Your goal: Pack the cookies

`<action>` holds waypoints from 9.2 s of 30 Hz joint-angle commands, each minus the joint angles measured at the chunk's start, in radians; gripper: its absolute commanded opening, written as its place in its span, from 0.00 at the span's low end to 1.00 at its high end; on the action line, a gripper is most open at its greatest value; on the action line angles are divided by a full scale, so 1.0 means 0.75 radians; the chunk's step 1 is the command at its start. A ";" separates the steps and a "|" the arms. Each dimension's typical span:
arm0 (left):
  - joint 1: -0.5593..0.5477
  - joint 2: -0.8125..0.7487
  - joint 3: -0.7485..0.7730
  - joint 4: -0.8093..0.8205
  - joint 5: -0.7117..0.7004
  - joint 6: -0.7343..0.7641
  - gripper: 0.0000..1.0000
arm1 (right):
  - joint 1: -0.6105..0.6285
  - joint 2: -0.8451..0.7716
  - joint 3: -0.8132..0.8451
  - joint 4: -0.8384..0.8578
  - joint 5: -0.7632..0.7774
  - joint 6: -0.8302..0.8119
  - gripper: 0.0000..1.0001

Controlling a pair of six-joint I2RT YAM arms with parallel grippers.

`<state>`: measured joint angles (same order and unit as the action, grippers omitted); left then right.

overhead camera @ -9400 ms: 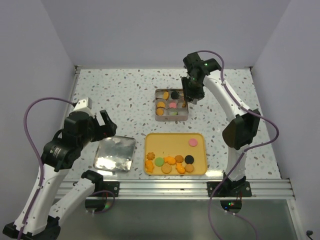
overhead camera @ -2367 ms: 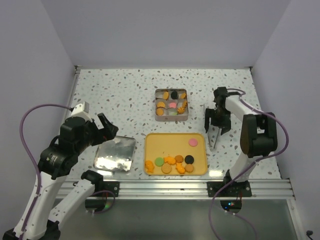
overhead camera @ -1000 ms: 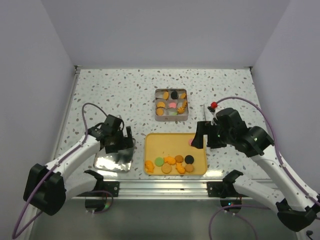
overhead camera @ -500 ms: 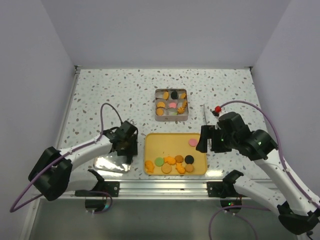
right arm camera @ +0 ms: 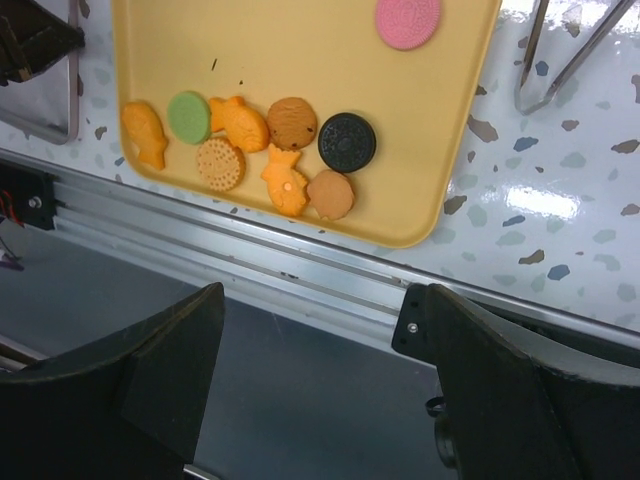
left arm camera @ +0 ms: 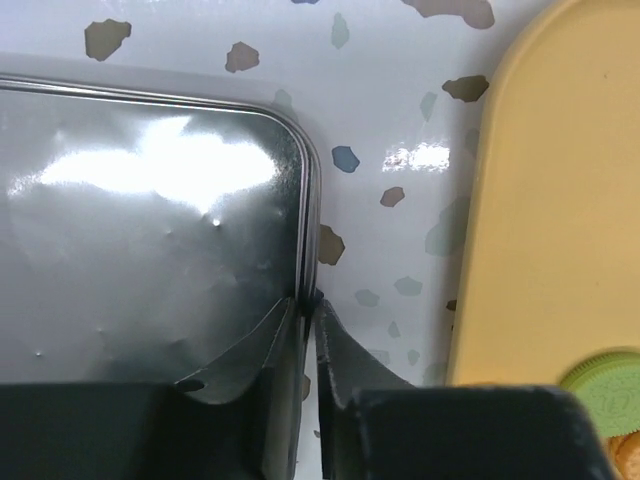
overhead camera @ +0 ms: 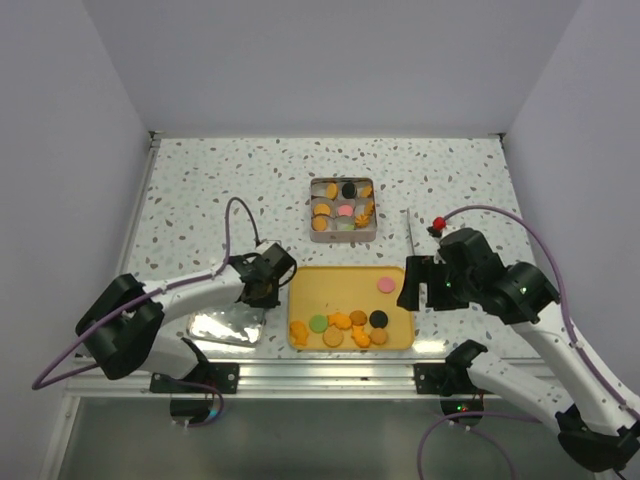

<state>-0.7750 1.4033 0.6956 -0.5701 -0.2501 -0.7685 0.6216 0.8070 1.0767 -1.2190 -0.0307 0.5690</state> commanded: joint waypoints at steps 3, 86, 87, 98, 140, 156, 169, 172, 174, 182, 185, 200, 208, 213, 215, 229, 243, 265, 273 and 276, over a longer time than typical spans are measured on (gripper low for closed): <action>-0.014 0.103 -0.056 -0.072 -0.025 -0.049 0.00 | 0.004 -0.035 0.035 -0.042 0.039 0.008 0.85; 0.553 -0.519 0.451 2.069 1.309 -1.225 0.00 | -0.268 0.728 -0.106 3.348 -0.939 1.573 0.41; 0.553 -0.523 0.443 2.059 1.305 -1.221 0.00 | -0.268 0.724 -0.098 3.341 -0.941 1.571 0.39; 0.553 -0.572 0.339 1.928 1.276 -1.170 0.43 | -0.268 0.599 -0.092 3.102 -0.980 1.453 0.06; 0.816 0.338 0.455 1.218 1.164 -0.184 1.00 | -0.604 1.482 -0.002 2.908 -0.787 1.266 0.00; 0.749 0.683 0.594 1.290 1.219 -0.147 1.00 | -0.661 1.663 0.017 2.857 -0.851 1.135 0.00; 0.681 0.788 0.680 1.229 1.182 -0.088 1.00 | -0.667 1.708 -0.014 2.814 -0.881 1.101 0.00; 0.681 0.792 0.680 1.210 1.180 -0.072 1.00 | -0.671 1.691 -0.035 2.797 -0.884 1.092 0.00; 0.681 0.802 0.680 1.204 1.184 -0.068 1.00 | -0.673 1.681 -0.061 2.771 -0.873 1.068 0.00; 0.677 0.831 0.686 1.198 1.209 -0.068 0.95 | -0.679 1.669 -0.151 2.742 -0.843 1.045 0.00; 0.673 0.837 0.694 1.194 1.213 -0.061 0.93 | -0.682 1.663 -0.161 2.722 -0.832 1.031 0.00; 0.596 0.931 0.905 0.905 1.148 0.104 0.78 | -0.710 1.507 -0.035 2.129 -0.761 0.643 0.45; 0.587 0.935 0.909 0.860 1.115 0.133 0.77 | -0.712 1.464 0.125 1.734 -0.691 0.436 0.59; 0.587 0.937 0.915 0.850 1.111 0.137 0.77 | -0.710 1.444 0.217 1.521 -0.614 0.332 0.64; 0.587 0.937 0.915 0.850 1.109 0.139 0.77 | -0.710 1.436 0.237 1.454 -0.587 0.293 0.65; 0.581 0.941 0.930 0.820 1.092 0.170 0.76 | -0.710 1.384 0.287 1.249 -0.478 0.174 0.64; 0.522 0.925 0.942 0.689 1.039 0.280 0.73 | -0.686 1.327 0.139 1.310 -0.524 0.197 0.55; 0.432 0.921 0.964 0.611 0.966 0.292 0.79 | -0.680 1.229 0.023 1.337 -0.509 0.188 0.46; 0.422 0.921 0.989 0.500 0.865 0.323 0.79 | -0.677 1.205 -0.004 1.349 -0.515 0.194 0.34; 0.414 0.917 0.991 0.480 0.841 0.331 0.79 | -0.677 1.202 -0.037 1.368 -0.528 0.203 0.35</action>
<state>-0.4404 2.0979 1.4345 -0.1055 0.4454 -0.5816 0.1047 1.7462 1.0725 -0.2123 -0.4175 0.7212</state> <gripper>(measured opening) 0.795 0.350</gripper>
